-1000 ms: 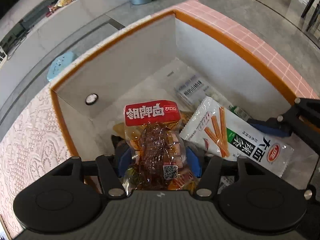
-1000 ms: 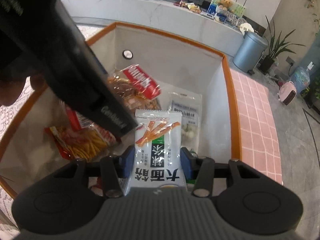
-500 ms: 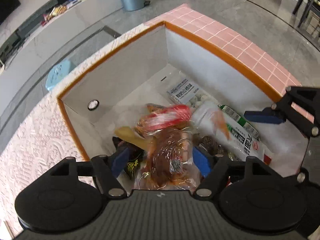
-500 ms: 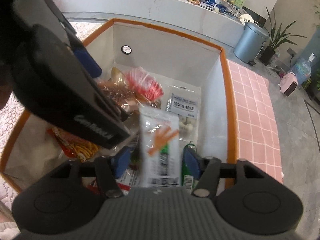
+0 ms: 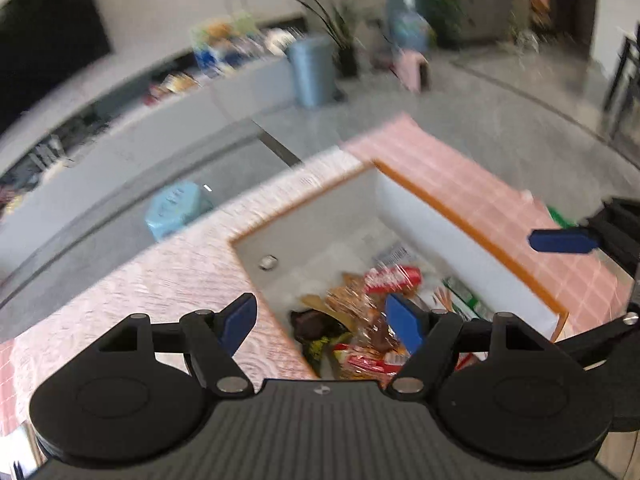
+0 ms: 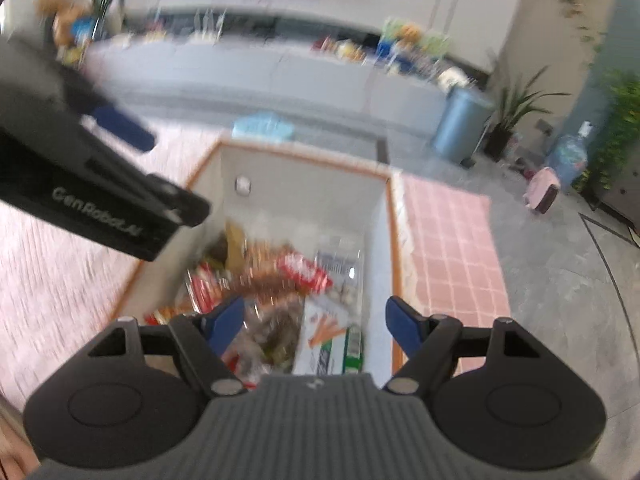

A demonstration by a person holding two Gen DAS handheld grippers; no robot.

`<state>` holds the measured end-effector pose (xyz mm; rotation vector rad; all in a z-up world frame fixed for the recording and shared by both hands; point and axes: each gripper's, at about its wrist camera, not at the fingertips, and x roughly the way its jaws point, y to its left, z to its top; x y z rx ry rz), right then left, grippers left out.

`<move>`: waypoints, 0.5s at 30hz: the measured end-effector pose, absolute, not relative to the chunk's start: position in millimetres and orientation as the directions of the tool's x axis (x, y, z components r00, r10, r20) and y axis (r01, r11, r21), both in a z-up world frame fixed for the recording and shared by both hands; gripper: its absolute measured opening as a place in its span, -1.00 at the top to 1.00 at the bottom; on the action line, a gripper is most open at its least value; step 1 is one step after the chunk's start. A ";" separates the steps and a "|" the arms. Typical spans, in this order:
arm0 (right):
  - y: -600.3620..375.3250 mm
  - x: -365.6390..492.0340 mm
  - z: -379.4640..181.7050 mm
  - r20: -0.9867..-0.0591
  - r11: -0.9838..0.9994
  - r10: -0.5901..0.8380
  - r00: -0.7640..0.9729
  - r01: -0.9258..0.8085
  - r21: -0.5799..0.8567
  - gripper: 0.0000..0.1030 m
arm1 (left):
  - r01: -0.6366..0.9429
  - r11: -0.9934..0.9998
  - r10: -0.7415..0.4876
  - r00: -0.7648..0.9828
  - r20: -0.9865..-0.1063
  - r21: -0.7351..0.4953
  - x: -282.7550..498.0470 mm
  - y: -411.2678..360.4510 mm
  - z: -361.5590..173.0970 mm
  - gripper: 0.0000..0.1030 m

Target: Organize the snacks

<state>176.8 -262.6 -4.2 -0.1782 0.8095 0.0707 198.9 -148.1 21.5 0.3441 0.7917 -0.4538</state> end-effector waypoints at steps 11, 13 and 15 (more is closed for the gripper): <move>-232.4 91.2 44.6 -0.480 1.000 -0.021 0.877 0.026 0.004 -0.86 | 0.356 0.931 -0.336 0.764 -0.551 -0.075 118.0 -75.8 64.6 -0.71; -225.1 77.6 49.8 -0.439 0.999 -0.033 0.898 0.046 0.019 -0.86 | 0.324 0.943 -0.315 0.802 -0.508 -0.074 104.9 -65.8 63.0 -0.74; -216.7 63.8 53.3 -0.405 0.998 -0.039 0.914 0.059 0.038 -0.86 | 0.286 0.958 -0.268 0.838 -0.475 -0.036 90.1 -59.2 59.4 -0.74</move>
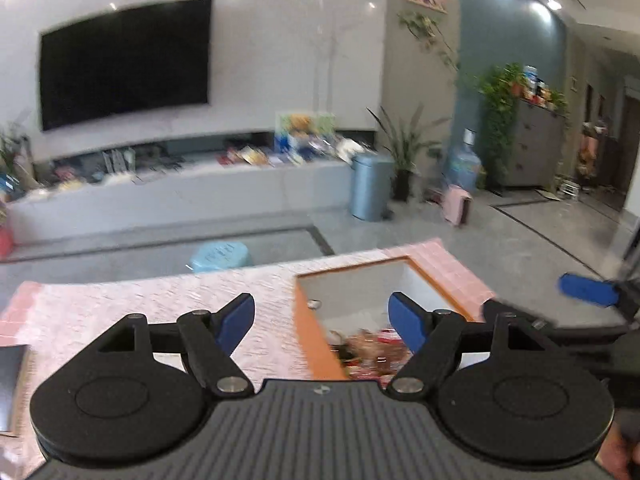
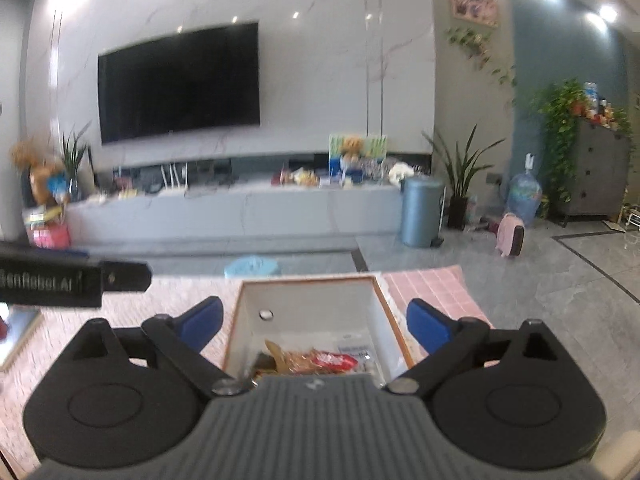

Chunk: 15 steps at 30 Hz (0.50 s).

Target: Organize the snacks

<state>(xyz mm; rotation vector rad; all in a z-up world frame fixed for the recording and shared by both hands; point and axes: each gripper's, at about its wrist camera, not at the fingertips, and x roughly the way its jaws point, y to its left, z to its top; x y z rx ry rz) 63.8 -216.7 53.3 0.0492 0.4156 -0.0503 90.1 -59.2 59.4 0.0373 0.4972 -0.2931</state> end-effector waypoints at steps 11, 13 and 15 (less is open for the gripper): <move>-175.5 8.9 38.5 -0.319 0.985 -0.081 0.944 0.124 0.118 -0.94 | 0.099 0.994 -0.077 0.916 -0.393 0.037 31.2 -32.5 38.4 -0.83; -168.9 0.1 32.8 -0.313 0.985 -0.094 0.945 0.134 0.111 -0.94 | 0.085 0.996 -0.063 0.915 -0.399 0.037 27.6 -30.3 33.7 -0.83; -161.9 -7.9 26.1 -0.316 0.985 -0.094 0.944 0.134 0.106 -0.94 | 0.071 0.997 -0.052 0.911 -0.409 0.032 24.9 -27.2 28.7 -0.84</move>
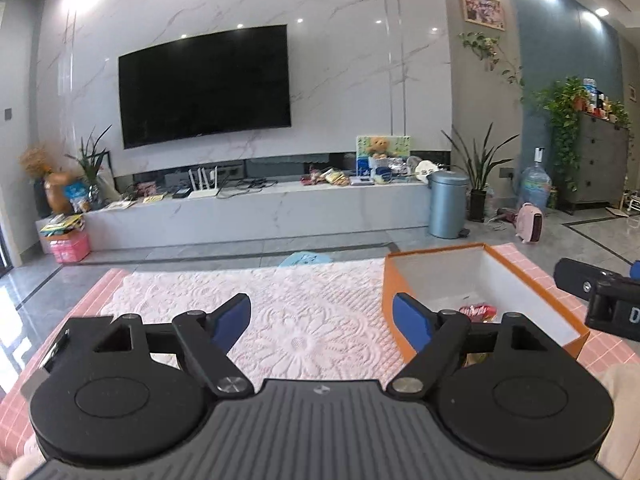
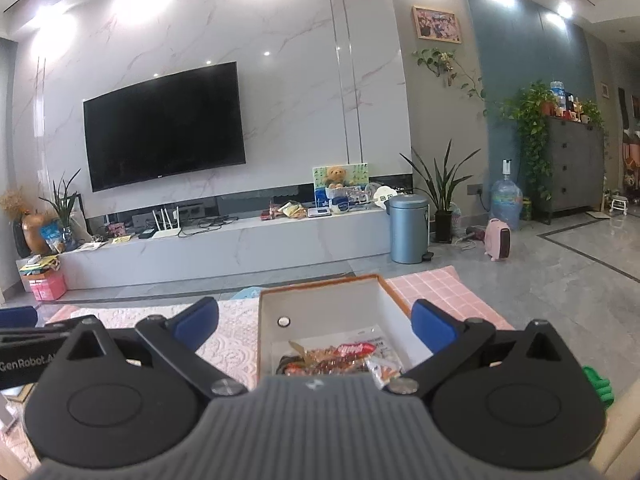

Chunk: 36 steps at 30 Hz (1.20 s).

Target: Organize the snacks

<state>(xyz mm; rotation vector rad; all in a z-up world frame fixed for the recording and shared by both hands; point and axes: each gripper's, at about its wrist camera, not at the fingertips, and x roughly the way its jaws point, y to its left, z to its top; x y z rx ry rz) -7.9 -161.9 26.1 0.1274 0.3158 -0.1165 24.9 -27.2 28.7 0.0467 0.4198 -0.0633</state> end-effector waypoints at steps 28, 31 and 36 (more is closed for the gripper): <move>-146.6 -1.9 -26.5 -0.530 0.996 -0.034 0.847 0.073 0.053 -0.94 | 0.070 0.995 -0.013 0.808 -0.590 0.073 20.0 -29.1 -18.1 -0.84; -147.0 -2.0 -26.7 -0.531 0.996 -0.034 0.847 0.073 0.051 -0.94 | 0.069 0.995 -0.013 0.807 -0.590 0.073 20.0 -29.0 -17.6 -0.84; -146.7 -1.4 -26.0 -0.531 0.996 -0.034 0.847 0.073 0.052 -0.94 | 0.071 0.995 -0.014 0.805 -0.593 0.072 19.7 -28.5 -16.8 -0.84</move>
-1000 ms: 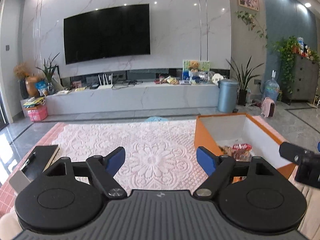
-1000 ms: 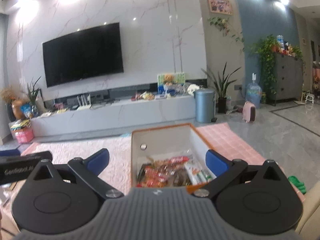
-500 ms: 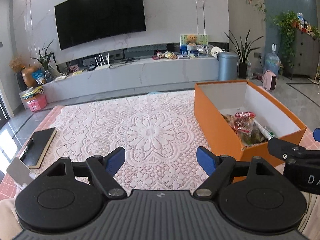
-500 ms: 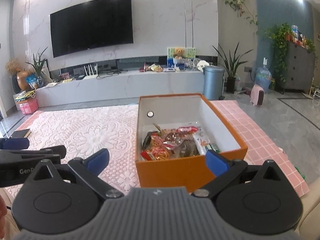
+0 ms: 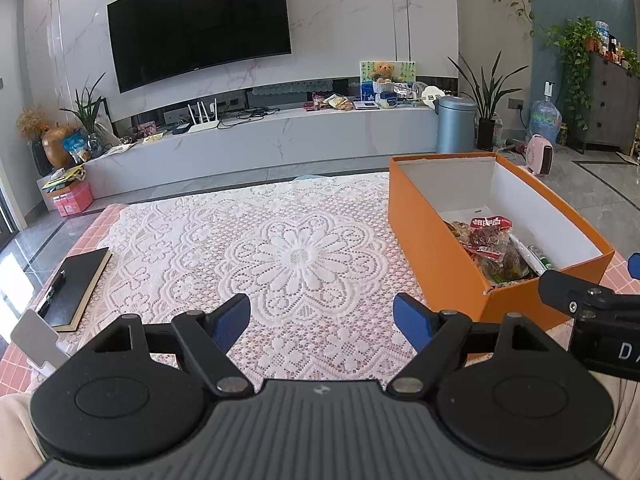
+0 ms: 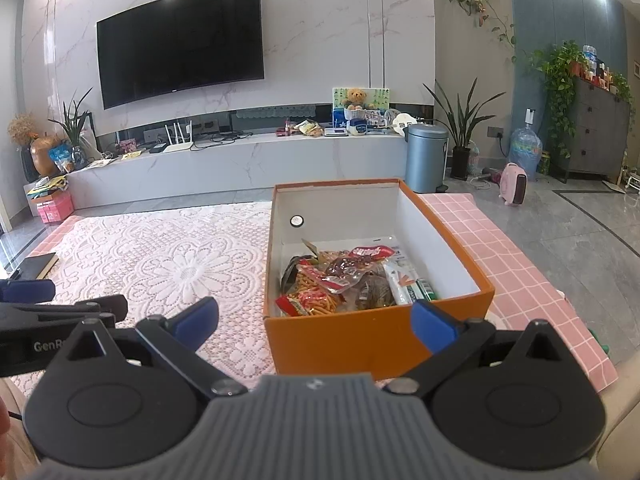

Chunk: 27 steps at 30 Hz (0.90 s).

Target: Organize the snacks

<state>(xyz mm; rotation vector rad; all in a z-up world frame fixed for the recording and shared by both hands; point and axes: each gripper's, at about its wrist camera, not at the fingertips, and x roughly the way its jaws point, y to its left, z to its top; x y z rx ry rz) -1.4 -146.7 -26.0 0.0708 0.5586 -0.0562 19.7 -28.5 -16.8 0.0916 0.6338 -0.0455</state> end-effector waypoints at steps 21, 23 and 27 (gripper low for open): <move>-148.2 0.9 -28.4 -0.534 0.997 -0.034 0.845 0.066 0.040 -0.94 | 0.068 0.996 -0.018 0.797 -0.604 0.059 20.2 -27.2 -15.9 -0.84; -148.5 0.9 -28.8 -0.535 0.997 -0.036 0.844 0.067 0.038 -0.94 | 0.067 0.996 -0.019 0.798 -0.602 0.057 20.3 -26.9 -15.9 -0.84; -148.4 1.2 -29.8 -0.538 0.997 -0.039 0.842 0.068 0.036 -0.94 | 0.068 0.996 -0.019 0.797 -0.604 0.058 20.4 -26.6 -15.9 -0.84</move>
